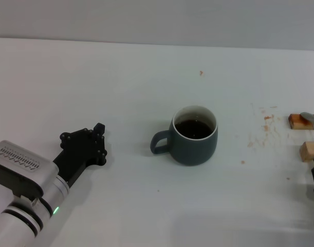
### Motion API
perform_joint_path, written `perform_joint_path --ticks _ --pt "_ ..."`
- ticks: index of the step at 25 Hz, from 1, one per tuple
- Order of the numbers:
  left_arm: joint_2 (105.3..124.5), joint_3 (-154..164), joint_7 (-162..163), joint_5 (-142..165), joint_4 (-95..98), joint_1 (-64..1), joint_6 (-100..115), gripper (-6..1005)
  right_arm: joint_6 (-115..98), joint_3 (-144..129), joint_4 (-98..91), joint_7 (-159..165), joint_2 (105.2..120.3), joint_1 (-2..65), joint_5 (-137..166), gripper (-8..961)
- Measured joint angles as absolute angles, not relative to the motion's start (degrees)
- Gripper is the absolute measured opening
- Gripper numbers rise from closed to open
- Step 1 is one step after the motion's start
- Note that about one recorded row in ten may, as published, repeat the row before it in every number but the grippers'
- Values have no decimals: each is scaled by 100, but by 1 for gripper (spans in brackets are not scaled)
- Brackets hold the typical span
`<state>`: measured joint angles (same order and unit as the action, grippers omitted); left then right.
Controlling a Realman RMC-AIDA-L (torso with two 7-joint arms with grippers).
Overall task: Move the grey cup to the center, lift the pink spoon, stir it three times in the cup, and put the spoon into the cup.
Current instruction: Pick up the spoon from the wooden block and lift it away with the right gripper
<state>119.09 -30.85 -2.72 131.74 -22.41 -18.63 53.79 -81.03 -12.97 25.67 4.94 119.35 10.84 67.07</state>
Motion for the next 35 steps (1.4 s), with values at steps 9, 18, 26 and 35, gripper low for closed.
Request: perform_joint_path --ticks 9,18,26,35 --pt "11909 -3085 -272 13175 -2232 -1863 5379 -2 -8141 -1292 2564 501 11935 1048 6707 358" --pt "11909 -3085 -272 13175 -2232 -1851 5379 -2 -8169 -1285 2565 501 11937 1029 6677 343" --pt "11902 -3085 -300 13143 -2220 -1845 5379 -2 -8185 -1274 2555 501 11943 998 6653 215" --pt "11900 -3085 -297 13139 -2206 -1845 5376 -2 -8148 -1274 2525 452 11955 988 6646 68"
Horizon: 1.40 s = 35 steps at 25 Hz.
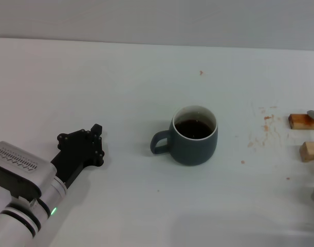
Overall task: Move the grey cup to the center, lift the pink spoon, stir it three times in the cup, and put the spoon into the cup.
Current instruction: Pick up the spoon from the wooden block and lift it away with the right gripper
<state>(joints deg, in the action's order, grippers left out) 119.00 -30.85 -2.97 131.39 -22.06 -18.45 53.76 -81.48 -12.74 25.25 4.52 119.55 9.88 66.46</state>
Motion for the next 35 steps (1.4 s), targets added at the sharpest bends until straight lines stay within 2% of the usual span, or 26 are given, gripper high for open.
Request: perform_joint_path --ticks 10,27,30,35 --pt "11908 -3085 -282 13140 -2191 -1845 5360 -2 -8513 -1163 2665 -246 11967 931 6635 68" --pt "11909 -3035 -264 13140 -2188 -1845 5361 -2 -10069 -1026 3239 -2030 11798 1070 6638 65" --pt "11909 -3033 -264 13139 -2176 -1839 5362 -2 -10298 -1027 3552 -2375 11671 1163 6662 56" --pt "11909 -3032 -263 13139 -2171 -1844 5362 -2 -10637 -1040 4265 -2908 11359 1328 6667 35"
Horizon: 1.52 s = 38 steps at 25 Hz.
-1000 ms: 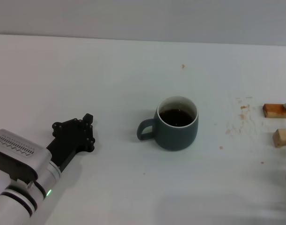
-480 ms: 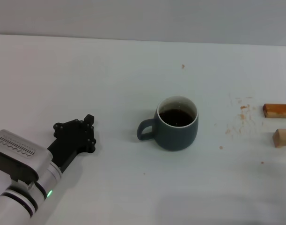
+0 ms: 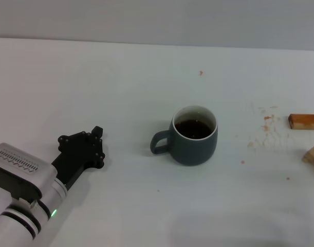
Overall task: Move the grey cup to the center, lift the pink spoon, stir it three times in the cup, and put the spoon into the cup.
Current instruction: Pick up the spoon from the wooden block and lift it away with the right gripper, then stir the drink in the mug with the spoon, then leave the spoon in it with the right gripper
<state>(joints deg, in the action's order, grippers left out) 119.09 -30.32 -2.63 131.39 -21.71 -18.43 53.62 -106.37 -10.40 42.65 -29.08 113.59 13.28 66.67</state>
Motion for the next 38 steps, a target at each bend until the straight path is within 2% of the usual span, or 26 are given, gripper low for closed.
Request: perform_joint_path --ticks 5,12,21,24,31,38 --pt "11909 -3032 -263 13140 -2164 -1859 5362 -2 -10898 -1105 4526 -2992 11266 1481 6695 31" --pt "11909 -3058 -263 13134 -2162 -1891 5301 -2 -11012 -1050 4571 -3108 11253 1780 7099 31" --pt "11909 -3076 -263 13130 -2164 -1890 5297 -2 -10832 -1035 5097 -2970 11116 2870 7523 31" --pt "11909 -3081 -263 13129 -2164 -1890 5298 -2 -10583 -1013 5135 -2969 11207 3149 7608 31" --pt "11908 -3141 -277 13122 -2156 -1916 5295 -2 -9895 -618 4955 -3010 11643 3269 8268 31" --pt "11910 -3147 -278 13122 -2067 -1966 5291 -2 -9436 -259 4932 -3261 11865 3087 8853 32"
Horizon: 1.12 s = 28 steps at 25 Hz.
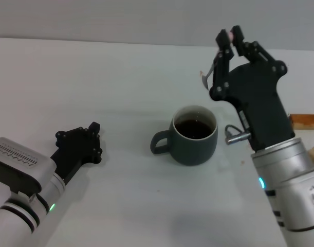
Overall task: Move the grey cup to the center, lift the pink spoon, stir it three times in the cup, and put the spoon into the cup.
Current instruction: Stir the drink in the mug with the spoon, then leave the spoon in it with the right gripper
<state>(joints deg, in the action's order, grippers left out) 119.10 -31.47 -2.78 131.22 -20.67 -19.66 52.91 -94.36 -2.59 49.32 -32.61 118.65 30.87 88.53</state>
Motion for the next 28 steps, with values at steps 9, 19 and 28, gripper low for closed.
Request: perform_joint_path --ticks 9,19,28 --pt "11903 -3155 -267 13122 -2007 -1976 5291 -2 -9232 -283 5069 -3380 11910 2965 8887 32" --pt "11900 -3155 -262 13122 -2002 -1975 5291 -2 -8858 -280 5123 -3419 11944 2745 9029 32" --pt "11900 -3155 -263 13122 -1996 -1969 5289 -2 -8346 -228 4949 -3037 11945 2681 9036 32"
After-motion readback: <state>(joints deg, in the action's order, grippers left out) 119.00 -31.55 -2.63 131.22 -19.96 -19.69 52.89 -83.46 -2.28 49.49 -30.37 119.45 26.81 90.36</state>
